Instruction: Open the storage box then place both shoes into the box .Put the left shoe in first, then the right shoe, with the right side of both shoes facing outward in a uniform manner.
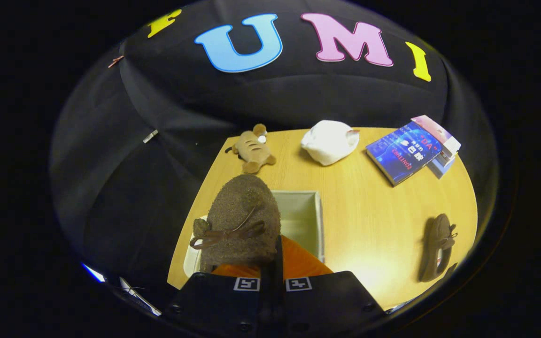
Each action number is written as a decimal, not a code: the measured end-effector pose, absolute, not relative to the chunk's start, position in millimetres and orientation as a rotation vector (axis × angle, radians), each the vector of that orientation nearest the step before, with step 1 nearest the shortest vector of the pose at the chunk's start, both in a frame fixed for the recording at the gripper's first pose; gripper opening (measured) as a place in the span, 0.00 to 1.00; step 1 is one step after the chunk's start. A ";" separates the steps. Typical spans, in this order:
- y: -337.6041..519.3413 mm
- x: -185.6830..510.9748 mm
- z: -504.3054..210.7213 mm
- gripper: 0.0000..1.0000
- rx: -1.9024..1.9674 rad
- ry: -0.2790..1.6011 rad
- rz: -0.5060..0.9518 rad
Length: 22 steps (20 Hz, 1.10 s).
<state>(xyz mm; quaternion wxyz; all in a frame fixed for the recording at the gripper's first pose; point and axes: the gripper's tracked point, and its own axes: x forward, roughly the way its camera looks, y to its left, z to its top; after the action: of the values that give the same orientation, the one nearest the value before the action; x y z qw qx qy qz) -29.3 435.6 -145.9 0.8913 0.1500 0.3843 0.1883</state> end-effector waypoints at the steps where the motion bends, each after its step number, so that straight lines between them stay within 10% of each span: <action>1: 444.1 -28.1 -158.9 0.05 0.306 0.818 0.379; 15: 497.3 -25.5 -244.1 0.08 0.217 0.960 0.297; 22: 515.6 -39.5 -248.9 0.47 0.235 1.023 0.433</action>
<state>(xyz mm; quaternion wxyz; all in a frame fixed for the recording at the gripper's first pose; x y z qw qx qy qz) -39.5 515.6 -248.9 0.8432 0.1113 0.4844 0.2049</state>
